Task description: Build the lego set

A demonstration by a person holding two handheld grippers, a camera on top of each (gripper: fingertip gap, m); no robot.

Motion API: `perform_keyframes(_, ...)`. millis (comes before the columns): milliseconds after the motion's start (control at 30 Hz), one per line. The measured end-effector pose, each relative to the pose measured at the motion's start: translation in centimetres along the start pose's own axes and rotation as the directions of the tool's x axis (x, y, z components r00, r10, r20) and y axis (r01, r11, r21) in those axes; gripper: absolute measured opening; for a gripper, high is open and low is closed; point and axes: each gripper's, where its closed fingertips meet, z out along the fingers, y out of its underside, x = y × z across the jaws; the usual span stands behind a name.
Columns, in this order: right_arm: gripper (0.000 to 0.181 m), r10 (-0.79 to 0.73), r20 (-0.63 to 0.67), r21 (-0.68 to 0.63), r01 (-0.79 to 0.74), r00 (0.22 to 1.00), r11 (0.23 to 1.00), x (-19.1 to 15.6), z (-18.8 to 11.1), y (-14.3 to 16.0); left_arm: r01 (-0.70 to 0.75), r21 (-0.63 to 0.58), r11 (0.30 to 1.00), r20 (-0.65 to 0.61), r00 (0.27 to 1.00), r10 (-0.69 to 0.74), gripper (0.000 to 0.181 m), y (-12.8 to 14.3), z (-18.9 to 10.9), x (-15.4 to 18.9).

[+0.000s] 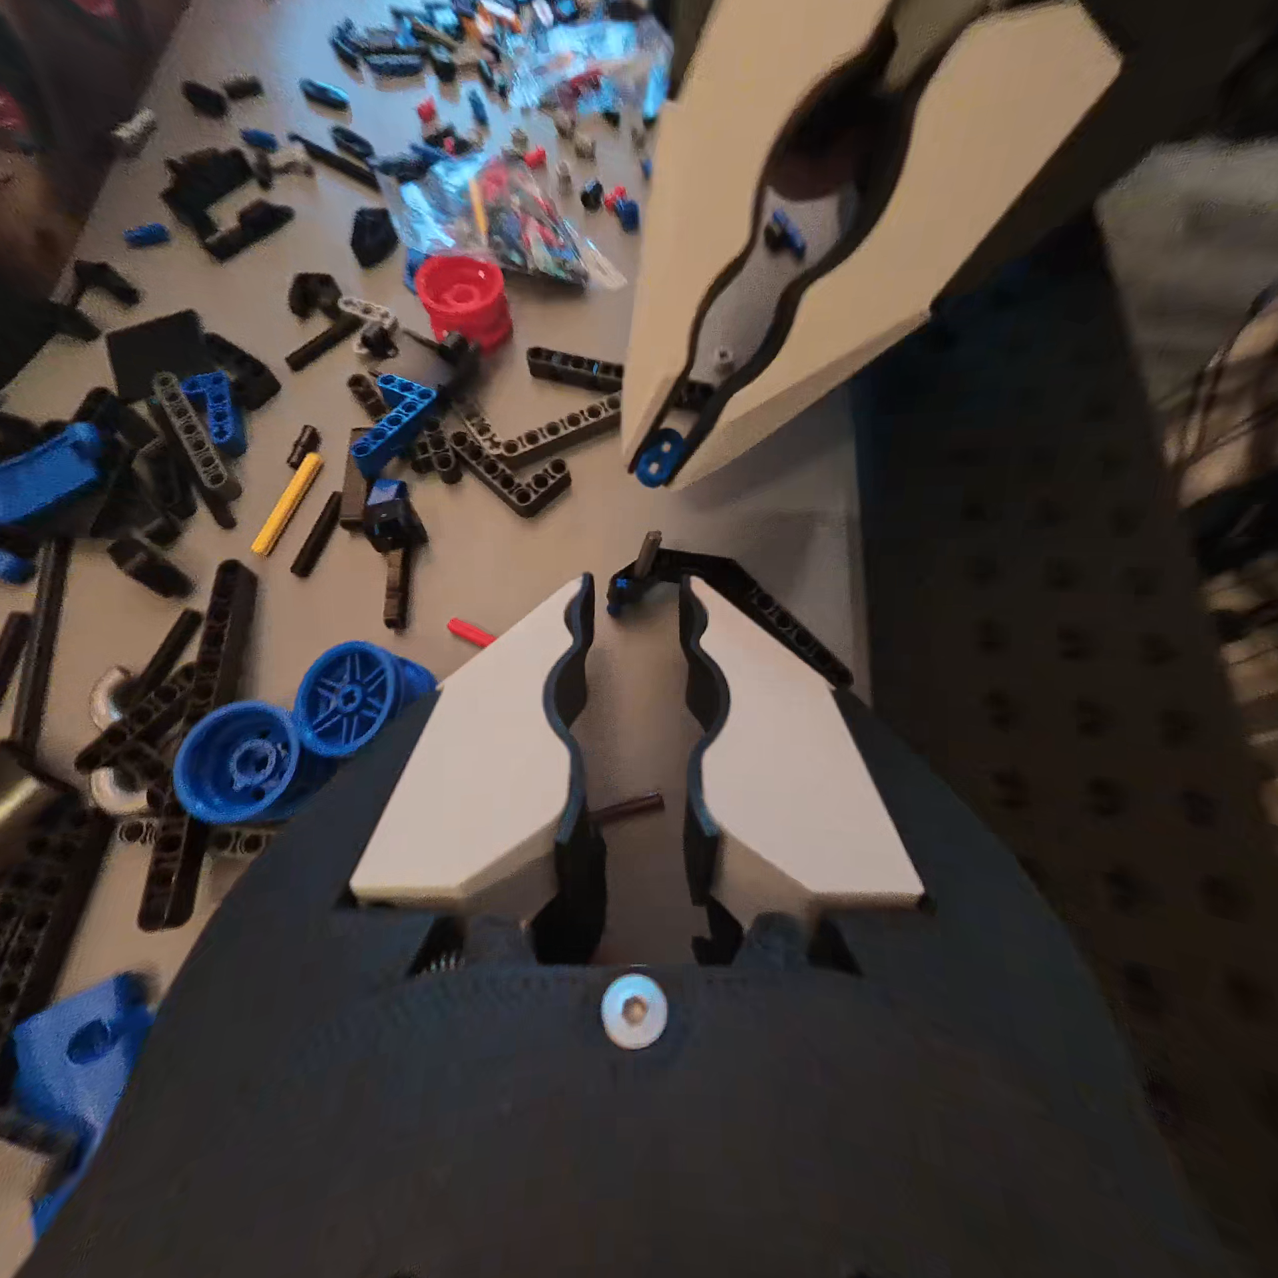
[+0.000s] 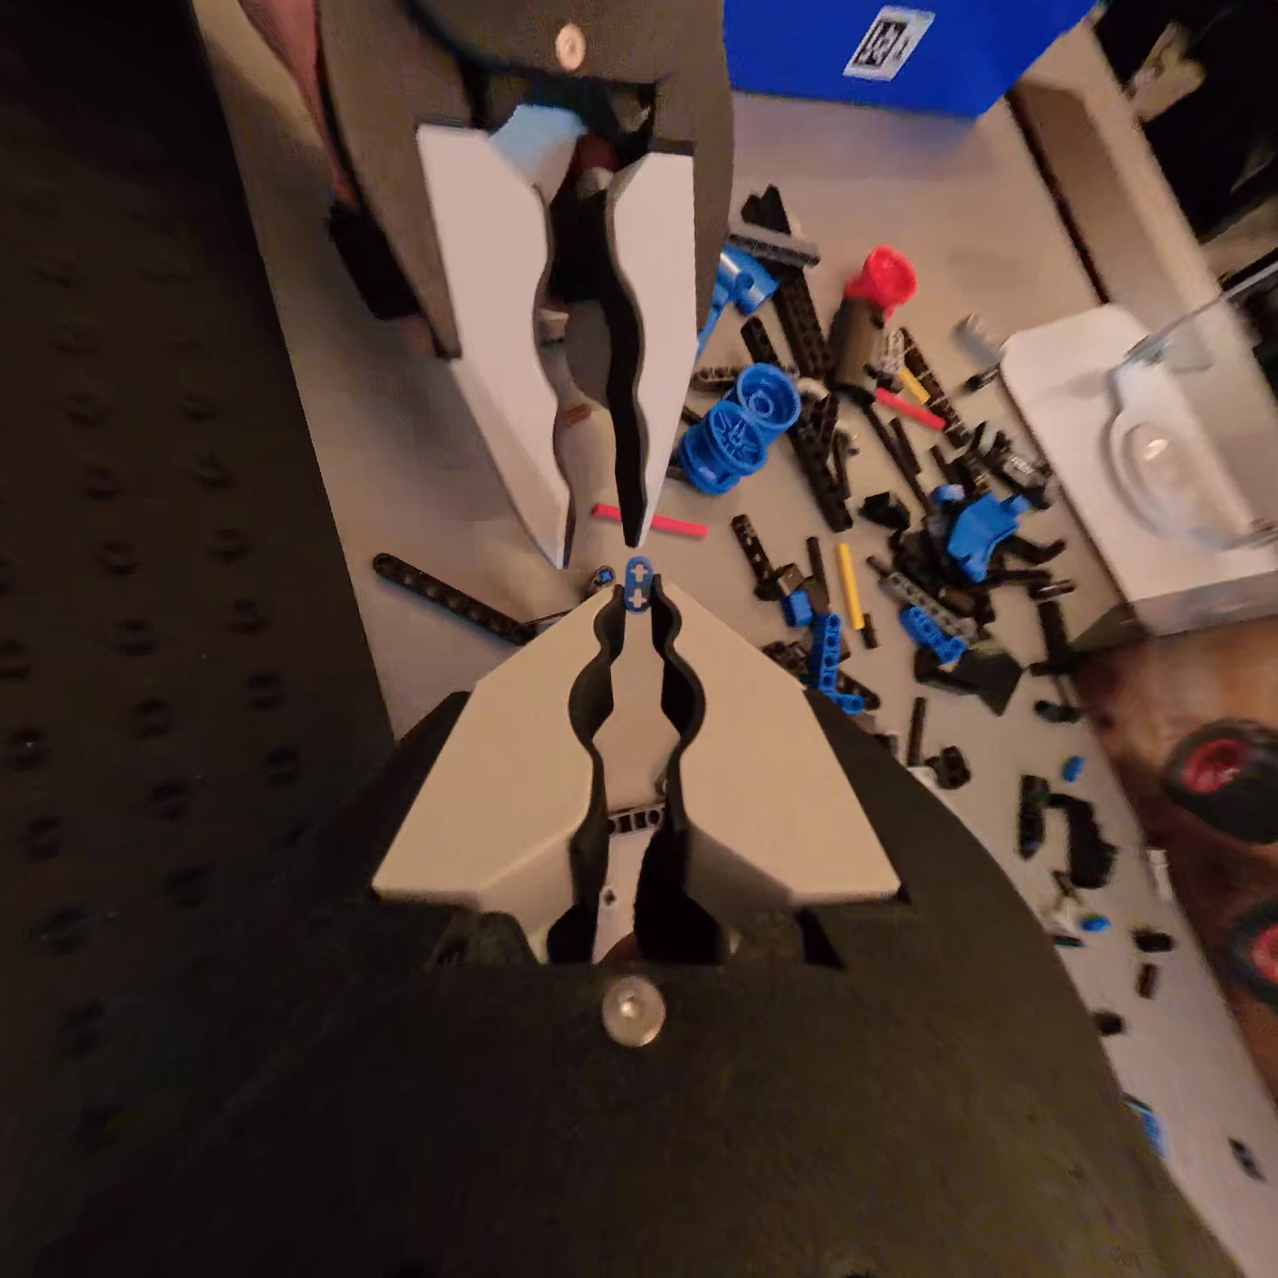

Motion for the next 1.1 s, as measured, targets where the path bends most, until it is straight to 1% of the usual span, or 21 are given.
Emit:
perform_keyframes(67, 0.005, 0.071, 0.055, -0.025, -0.07, 0.996, 0.997, -0.4, 0.4, 0.6, -0.05, -0.023, 0.998, -0.002, 0.999, 0.05, 0.019, 0.2, 0.9, 0.1)
perform_keyframes(167, 0.005, 0.161, 0.106, -0.045, -0.157, 0.981, 0.987, -0.8, 1.0, 1.3, -0.075, -0.03, 0.997, -0.021, 0.997, 0.074, 0.012, 0.0, 1.6, 0.1)
perform_keyframes(333, 0.005, 0.237, 0.141, -0.054, -0.231, 0.961, 0.971, -0.9, 1.1, 1.8, -0.086, -0.026, 0.996, -0.036, 0.996, 0.085, 0.009, -0.2, 2.0, 0.3)
perform_keyframes(433, 0.004, 0.243, 0.152, -0.056, -0.237, 0.958, 0.97, -1.0, 0.6, 1.9, -0.111, -0.017, 0.994, -0.015, 0.994, 0.11, 0.008, -0.3, 2.2, 0.6)
perform_keyframes(567, 0.005, 0.24, 0.169, -0.062, -0.232, 0.956, 0.971, -0.9, -0.1, 2.2, -0.11, -0.004, 0.994, -0.004, 0.994, 0.11, 0.008, -0.3, 2.2, 0.7)
perform_keyframes(667, 0.005, 0.251, 0.2, -0.063, -0.243, 0.947, 0.968, -1.2, 0.0, 2.5, -0.124, -0.003, 0.992, 0.005, 0.992, 0.124, 0.008, -0.4, 2.3, 0.8)
perform_keyframes(933, 0.005, 0.29, 0.235, -0.036, -0.29, 0.928, 0.956, -0.8, 0.2, 2.8, -0.152, -0.001, 0.988, 0.009, 0.988, 0.152, 0.007, -0.3, 2.3, 1.0)
perform_keyframes(1100, 0.005, 0.308, 0.332, -0.011, -0.322, 0.892, 0.947, -1.2, 0.3, 2.9, -0.194, 0.002, 0.981, 0.019, 0.981, 0.194, 0.007, -0.1, 2.2, 1.1)
